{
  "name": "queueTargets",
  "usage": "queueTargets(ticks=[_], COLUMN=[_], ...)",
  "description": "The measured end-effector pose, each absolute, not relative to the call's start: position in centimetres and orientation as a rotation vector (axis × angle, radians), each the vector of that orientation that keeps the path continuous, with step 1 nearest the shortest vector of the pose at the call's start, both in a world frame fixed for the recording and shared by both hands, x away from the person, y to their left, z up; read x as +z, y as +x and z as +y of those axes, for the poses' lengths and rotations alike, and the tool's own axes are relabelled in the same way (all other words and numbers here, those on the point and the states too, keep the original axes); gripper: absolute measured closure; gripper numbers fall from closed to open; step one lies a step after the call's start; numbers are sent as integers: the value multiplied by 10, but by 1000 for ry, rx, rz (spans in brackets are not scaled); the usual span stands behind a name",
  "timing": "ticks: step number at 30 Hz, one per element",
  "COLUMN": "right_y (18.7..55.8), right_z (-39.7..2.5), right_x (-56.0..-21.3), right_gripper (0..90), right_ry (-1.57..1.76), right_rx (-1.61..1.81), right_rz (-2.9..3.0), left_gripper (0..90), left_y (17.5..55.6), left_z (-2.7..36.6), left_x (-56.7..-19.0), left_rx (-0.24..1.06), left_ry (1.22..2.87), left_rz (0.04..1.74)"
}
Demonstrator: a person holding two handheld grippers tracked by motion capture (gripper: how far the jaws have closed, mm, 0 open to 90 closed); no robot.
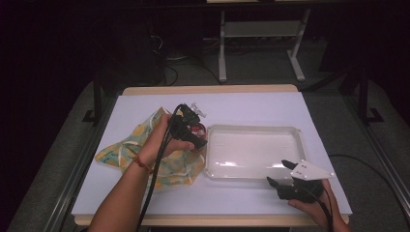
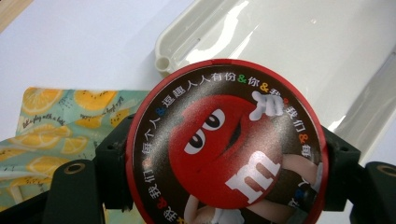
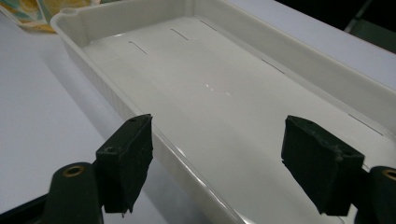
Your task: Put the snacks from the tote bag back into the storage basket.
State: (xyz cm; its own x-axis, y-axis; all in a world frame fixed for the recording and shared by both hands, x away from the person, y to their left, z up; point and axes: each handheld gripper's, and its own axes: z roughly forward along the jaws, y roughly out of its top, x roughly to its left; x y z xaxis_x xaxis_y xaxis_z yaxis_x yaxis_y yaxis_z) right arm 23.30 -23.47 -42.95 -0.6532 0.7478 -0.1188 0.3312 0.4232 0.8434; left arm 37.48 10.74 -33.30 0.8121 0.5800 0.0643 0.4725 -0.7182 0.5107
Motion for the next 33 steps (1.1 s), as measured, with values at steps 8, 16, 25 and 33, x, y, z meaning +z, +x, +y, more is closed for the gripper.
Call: queueTargets(ticks=[8,16,25,33], right_y=[230,229,228,226], right_z=[-237,-237,-237,-239], right_x=[-429,-429,-429,-428], right_gripper=[243,243,243,243], right_ry=[923,926,929,930], right_rx=[1146,1146,1145,1146], right_rz=[2187,2185,2185,2178], left_gripper=[253,252,253,252], left_y=[376,377,377,377], left_z=[101,95,88,81], left_x=[-333,-333,-333,-334], left_rx=[296,292,287,277], left_ry=[2520,2526,2529,2536], left_rz=[769,758,745,727])
